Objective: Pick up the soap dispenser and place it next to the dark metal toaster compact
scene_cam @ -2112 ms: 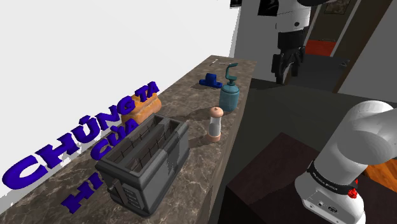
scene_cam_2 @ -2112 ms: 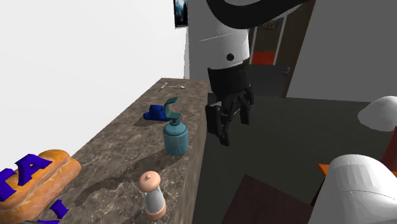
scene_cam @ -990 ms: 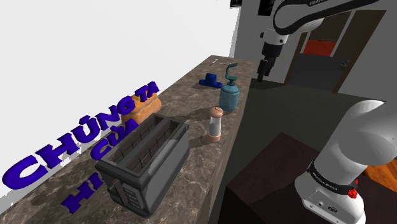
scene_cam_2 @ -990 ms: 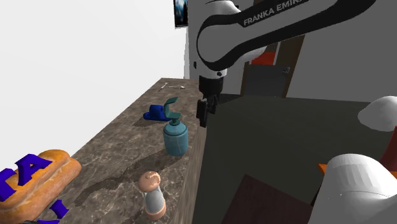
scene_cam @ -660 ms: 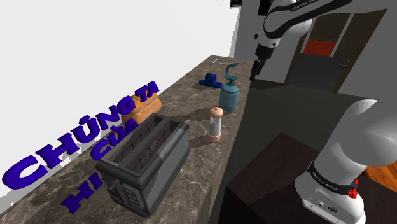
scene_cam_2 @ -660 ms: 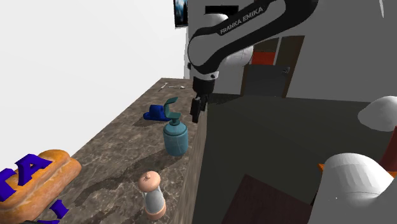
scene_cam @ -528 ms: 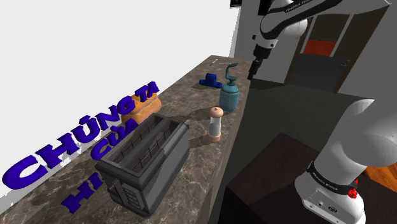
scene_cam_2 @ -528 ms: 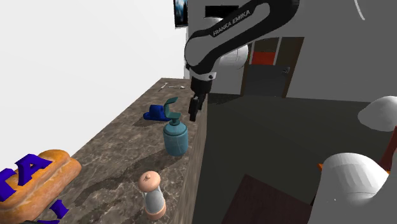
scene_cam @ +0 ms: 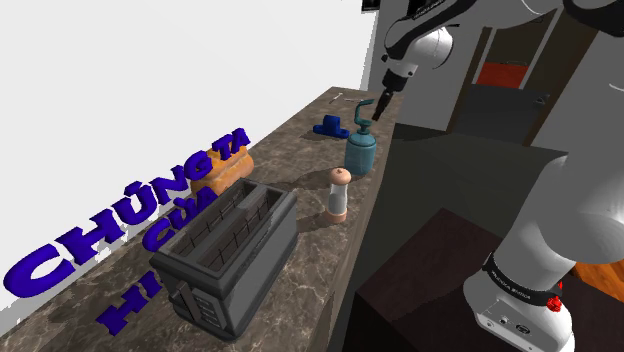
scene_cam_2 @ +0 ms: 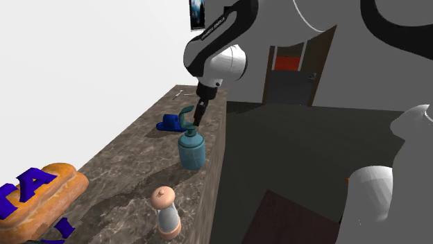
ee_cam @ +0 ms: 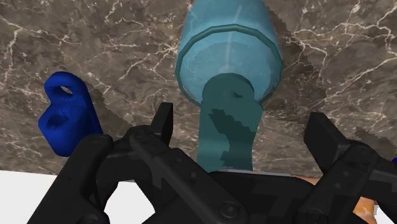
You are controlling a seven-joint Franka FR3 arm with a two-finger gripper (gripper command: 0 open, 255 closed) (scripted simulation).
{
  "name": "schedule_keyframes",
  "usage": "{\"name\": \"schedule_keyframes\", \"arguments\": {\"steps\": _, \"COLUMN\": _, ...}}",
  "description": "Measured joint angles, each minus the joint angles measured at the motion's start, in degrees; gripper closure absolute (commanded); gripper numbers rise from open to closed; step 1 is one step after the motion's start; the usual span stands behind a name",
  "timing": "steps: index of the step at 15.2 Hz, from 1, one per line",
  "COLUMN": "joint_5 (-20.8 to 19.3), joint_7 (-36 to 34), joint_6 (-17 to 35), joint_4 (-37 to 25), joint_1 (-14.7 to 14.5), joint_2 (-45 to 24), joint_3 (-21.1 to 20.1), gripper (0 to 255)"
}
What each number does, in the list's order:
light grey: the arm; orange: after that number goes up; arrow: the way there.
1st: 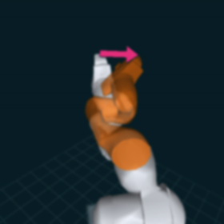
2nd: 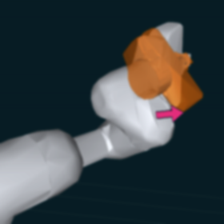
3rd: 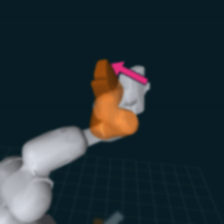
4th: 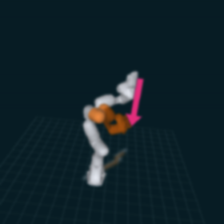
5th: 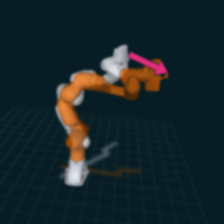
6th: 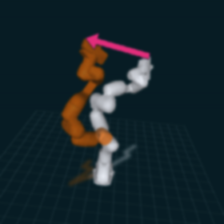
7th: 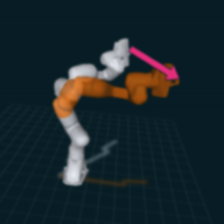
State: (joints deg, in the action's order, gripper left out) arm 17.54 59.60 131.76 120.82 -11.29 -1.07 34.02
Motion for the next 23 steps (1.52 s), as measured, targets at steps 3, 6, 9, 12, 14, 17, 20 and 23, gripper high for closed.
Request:
{"name": "schedule_keyframes", "arguments": {"steps": 3, "joint_5": 2.2, "joint_7": 1.8, "joint_6": 1.6, "joint_4": 0.1, "joint_1": 0.0, "joint_2": -1.9, "joint_3": -0.2, "gripper": 0}}
{"name": "schedule_keyframes", "arguments": {"steps": 6, "joint_5": 4.7, "joint_7": 3.5, "joint_6": 3.3, "joint_4": 0.1, "joint_1": 0.1, "joint_2": -4.3, "joint_3": -0.6, "gripper": 0}}
{"name": "schedule_keyframes", "arguments": {"steps": 9, "joint_5": 5.4, "joint_7": 3.8, "joint_6": 3.9, "joint_4": 0.1, "joint_1": 0.0, "joint_2": -5.0, "joint_3": -0.8, "gripper": 0}}
{"name": "schedule_keyframes", "arguments": {"steps": 12, "joint_5": 5.5, "joint_7": 3.9, "joint_6": 3.9, "joint_4": 0.1, "joint_1": 0.0, "joint_2": -5.1, "joint_3": -0.8, "gripper": 0}}
{"name": "schedule_keyframes", "arguments": {"steps": 14, "joint_5": 5.5, "joint_7": 3.9, "joint_6": 3.9, "joint_4": 0.1, "joint_1": 0.0, "joint_2": -5.1, "joint_3": -0.8, "gripper": 255}}
{"name": "schedule_keyframes", "arguments": {"steps": 17, "joint_5": 5.5, "joint_7": 3.9, "joint_6": 3.9, "joint_4": 0.1, "joint_1": 0.0, "joint_2": -5.1, "joint_3": -0.8, "gripper": 255}}
{"name": "schedule_keyframes", "arguments": {"steps": 20, "joint_5": 5.5, "joint_7": 3.9, "joint_6": 4.0, "joint_4": 0.1, "joint_1": 0.0, "joint_2": -5.1, "joint_3": -0.8, "gripper": 255}}
{"name": "schedule_keyframes", "arguments": {"steps": 23, "joint_5": 5.5, "joint_7": 3.9, "joint_6": 3.9, "joint_4": 0.1, "joint_1": 0.0, "joint_2": -5.1, "joint_3": -0.8, "gripper": 255}}
